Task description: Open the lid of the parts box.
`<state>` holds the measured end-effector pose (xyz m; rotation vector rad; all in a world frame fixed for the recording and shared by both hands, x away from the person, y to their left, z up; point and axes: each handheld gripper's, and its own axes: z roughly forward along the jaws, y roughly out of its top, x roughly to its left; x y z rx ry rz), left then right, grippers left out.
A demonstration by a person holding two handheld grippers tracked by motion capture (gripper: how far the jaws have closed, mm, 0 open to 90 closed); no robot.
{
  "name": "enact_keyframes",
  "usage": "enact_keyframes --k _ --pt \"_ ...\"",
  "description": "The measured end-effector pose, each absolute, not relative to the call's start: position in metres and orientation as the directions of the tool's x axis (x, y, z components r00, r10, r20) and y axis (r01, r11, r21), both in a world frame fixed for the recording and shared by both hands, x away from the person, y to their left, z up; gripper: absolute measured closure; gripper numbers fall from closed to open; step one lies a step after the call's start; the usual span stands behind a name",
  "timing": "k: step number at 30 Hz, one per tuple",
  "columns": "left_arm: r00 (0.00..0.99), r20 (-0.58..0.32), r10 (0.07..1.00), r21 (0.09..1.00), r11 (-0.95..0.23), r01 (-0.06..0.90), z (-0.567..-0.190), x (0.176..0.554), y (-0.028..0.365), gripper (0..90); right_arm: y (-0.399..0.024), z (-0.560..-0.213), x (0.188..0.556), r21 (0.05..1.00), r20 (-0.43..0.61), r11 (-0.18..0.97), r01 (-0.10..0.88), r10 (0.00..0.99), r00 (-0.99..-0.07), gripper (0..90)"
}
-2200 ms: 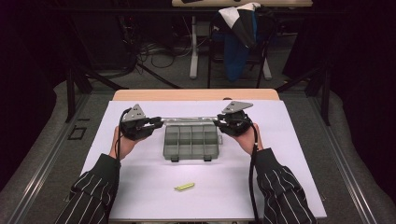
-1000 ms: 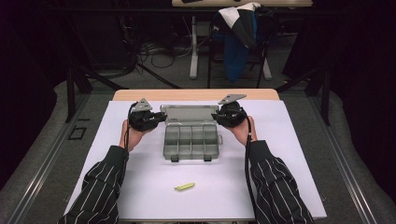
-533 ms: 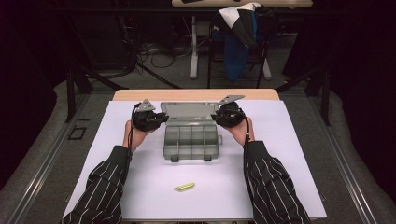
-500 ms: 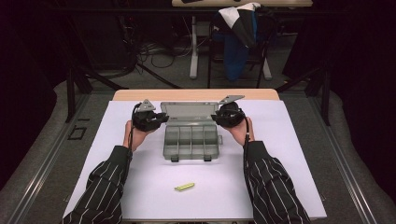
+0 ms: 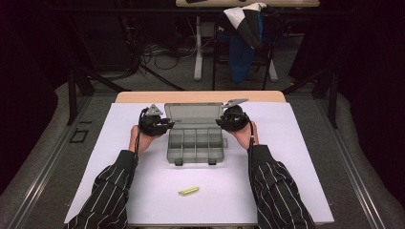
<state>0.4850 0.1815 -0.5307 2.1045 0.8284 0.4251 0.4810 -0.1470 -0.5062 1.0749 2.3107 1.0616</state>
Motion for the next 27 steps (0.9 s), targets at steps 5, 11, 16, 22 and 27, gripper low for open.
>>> enact_keyframes --k 5,11,16,22,27 --pt "0.706 0.001 0.708 0.790 -0.433 0.433 -0.536 0.488 0.185 67.6 -0.147 -0.511 0.484 0.760 -0.010 0.408 0.506 0.786 -0.618 68.7" --pt "0.686 -0.005 0.727 0.794 -0.414 0.444 -0.536 0.488 0.191 56.0 -0.150 -0.512 0.484 0.759 -0.008 0.400 0.514 0.795 -0.607 63.7" --pt "0.655 0.011 0.756 0.807 -0.394 0.440 -0.530 0.484 0.201 35.3 -0.158 -0.506 0.480 0.767 -0.007 0.392 0.507 0.797 -0.605 54.6" --pt "0.680 0.014 0.734 0.795 -0.421 0.438 -0.523 0.473 0.206 23.8 -0.170 -0.501 0.470 0.767 -0.009 0.401 0.500 0.787 -0.617 48.6" --pt "0.722 0.043 0.690 0.757 -0.494 0.427 -0.523 0.452 0.203 16.0 -0.181 -0.499 0.453 0.772 0.003 0.411 0.485 0.760 -0.650 43.2"
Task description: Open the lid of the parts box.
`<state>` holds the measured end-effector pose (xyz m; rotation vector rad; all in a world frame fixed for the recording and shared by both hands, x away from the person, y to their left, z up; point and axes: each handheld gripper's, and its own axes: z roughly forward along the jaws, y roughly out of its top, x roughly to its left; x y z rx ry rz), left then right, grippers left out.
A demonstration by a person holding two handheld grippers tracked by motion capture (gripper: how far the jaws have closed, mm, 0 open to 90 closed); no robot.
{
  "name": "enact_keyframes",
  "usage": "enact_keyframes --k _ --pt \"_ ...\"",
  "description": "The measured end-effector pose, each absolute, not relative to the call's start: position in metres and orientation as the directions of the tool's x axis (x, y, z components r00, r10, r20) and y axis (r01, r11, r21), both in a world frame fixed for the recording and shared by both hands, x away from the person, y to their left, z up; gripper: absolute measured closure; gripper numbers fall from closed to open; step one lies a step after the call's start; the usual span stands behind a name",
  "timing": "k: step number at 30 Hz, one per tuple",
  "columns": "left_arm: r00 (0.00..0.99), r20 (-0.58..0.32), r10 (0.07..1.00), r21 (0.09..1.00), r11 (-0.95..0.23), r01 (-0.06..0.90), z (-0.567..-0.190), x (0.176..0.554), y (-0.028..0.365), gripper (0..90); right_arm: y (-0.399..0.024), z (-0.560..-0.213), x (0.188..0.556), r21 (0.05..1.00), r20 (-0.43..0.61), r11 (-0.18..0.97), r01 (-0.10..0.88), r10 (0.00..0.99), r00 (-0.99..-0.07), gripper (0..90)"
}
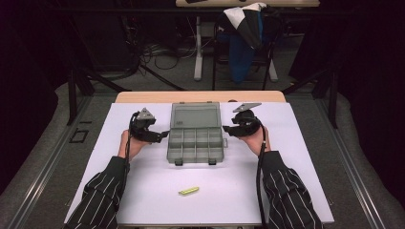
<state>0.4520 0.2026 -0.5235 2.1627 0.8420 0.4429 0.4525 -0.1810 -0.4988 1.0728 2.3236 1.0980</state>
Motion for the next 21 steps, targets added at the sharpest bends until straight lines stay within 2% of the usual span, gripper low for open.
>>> enact_keyframes --k 11,21 --pt "0.763 0.109 0.638 0.721 -0.579 0.381 -0.527 0.402 0.204 10.8 -0.195 -0.508 0.407 0.769 0.000 0.451 0.452 0.708 -0.707 27.0" --pt "0.741 0.150 0.655 0.737 -0.573 0.358 -0.531 0.376 0.207 5.7 -0.208 -0.524 0.377 0.787 0.009 0.438 0.435 0.697 -0.717 15.1"
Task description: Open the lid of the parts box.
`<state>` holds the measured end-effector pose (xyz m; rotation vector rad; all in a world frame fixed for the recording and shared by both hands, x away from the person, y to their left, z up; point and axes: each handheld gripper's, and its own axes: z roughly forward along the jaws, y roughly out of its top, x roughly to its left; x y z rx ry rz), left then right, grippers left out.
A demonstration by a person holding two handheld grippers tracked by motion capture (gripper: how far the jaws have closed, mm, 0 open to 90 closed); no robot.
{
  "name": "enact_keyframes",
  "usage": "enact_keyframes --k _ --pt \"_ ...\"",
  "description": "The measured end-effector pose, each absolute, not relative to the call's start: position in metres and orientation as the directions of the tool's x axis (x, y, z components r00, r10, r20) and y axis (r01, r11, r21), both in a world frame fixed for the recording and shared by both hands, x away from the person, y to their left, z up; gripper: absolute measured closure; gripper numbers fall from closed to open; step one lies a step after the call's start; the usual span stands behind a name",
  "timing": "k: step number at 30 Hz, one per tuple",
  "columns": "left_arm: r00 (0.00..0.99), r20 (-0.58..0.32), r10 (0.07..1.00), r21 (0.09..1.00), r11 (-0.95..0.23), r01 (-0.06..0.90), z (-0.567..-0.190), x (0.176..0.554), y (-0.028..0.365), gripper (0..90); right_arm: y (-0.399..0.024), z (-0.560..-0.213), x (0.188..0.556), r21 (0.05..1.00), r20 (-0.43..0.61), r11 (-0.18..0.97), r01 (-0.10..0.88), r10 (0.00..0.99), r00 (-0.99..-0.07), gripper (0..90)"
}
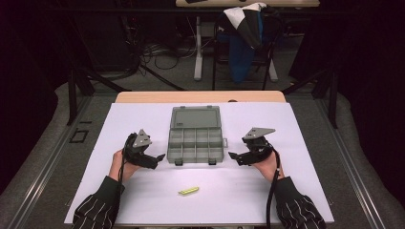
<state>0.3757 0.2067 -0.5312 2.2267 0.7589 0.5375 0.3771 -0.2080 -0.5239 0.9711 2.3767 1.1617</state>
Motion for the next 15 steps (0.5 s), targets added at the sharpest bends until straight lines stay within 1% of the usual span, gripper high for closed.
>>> enact_keyframes --k 2,7,10,12,15 --pt "0.737 0.162 0.656 0.728 -0.584 0.360 -0.535 0.371 0.206 4.5 -0.210 -0.526 0.373 0.794 0.011 0.431 0.429 0.694 -0.719 13.9" --pt "0.740 0.156 0.654 0.738 -0.575 0.353 -0.536 0.359 0.205 3.9 -0.210 -0.529 0.365 0.800 0.010 0.423 0.426 0.700 -0.714 8.4" --pt "0.741 0.178 0.647 0.719 -0.600 0.351 -0.539 0.350 0.202 3.0 -0.208 -0.530 0.360 0.793 -0.013 0.446 0.416 0.694 -0.719 3.3" --pt "0.743 0.176 0.646 0.713 -0.604 0.356 -0.541 0.344 0.200 2.1 -0.206 -0.531 0.357 0.788 -0.021 0.456 0.414 0.691 -0.723 0.7" --pt "0.747 0.202 0.634 0.700 -0.627 0.343 -0.542 0.337 0.197 0.6 -0.205 -0.531 0.353 0.794 -0.027 0.458 0.401 0.685 -0.728 0.0"
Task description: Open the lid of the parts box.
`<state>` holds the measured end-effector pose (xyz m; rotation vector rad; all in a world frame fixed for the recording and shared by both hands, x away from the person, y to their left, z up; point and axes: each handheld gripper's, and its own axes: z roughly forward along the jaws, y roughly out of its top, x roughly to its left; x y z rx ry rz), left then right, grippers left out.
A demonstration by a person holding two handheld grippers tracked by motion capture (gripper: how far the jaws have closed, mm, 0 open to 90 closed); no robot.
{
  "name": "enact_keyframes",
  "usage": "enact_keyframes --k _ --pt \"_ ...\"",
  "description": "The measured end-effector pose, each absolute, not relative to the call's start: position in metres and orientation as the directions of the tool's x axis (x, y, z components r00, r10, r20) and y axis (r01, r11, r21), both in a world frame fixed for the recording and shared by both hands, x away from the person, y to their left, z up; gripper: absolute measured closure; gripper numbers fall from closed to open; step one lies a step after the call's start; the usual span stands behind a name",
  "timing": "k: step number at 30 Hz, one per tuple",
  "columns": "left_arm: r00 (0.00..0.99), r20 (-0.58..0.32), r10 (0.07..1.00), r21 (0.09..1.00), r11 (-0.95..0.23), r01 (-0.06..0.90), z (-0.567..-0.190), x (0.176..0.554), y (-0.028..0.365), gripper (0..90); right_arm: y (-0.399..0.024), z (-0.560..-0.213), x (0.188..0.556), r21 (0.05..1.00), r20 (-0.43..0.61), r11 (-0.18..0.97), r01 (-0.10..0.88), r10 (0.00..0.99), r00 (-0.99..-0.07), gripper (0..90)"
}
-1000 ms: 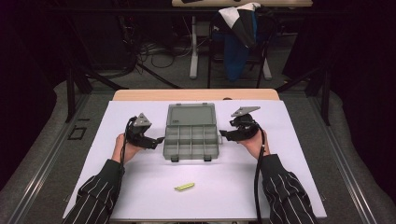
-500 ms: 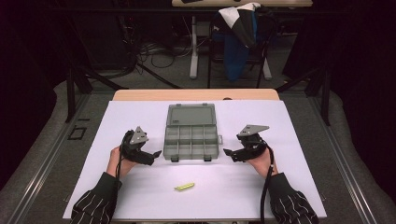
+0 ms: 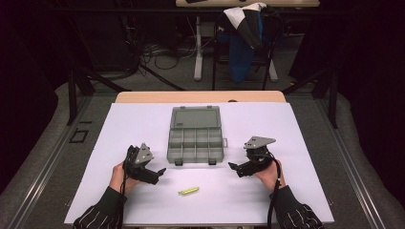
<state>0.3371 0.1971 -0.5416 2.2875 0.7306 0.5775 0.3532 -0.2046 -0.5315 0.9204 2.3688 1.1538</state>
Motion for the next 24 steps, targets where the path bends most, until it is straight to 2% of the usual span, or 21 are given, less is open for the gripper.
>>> enact_keyframes --k 7,17,24 --pt "0.766 0.185 0.616 0.711 -0.622 0.329 -0.5401 0.3354 0.1969 0.0 -0.2085 -0.5340 0.3521 0.809 -0.017 0.440 0.389 0.679 -0.734 0.0" --pt "0.786 0.185 0.590 0.704 -0.638 0.313 -0.5400 0.3343 0.1941 0.0 -0.2052 -0.5360 0.3506 0.787 -0.074 0.503 0.356 0.650 -0.756 0.0" --pt "0.805 0.150 0.573 0.709 -0.630 0.316 -0.5393 0.3308 0.1892 0.0 -0.2092 -0.5321 0.3480 0.803 -0.059 0.481 0.353 0.653 -0.755 0.0"
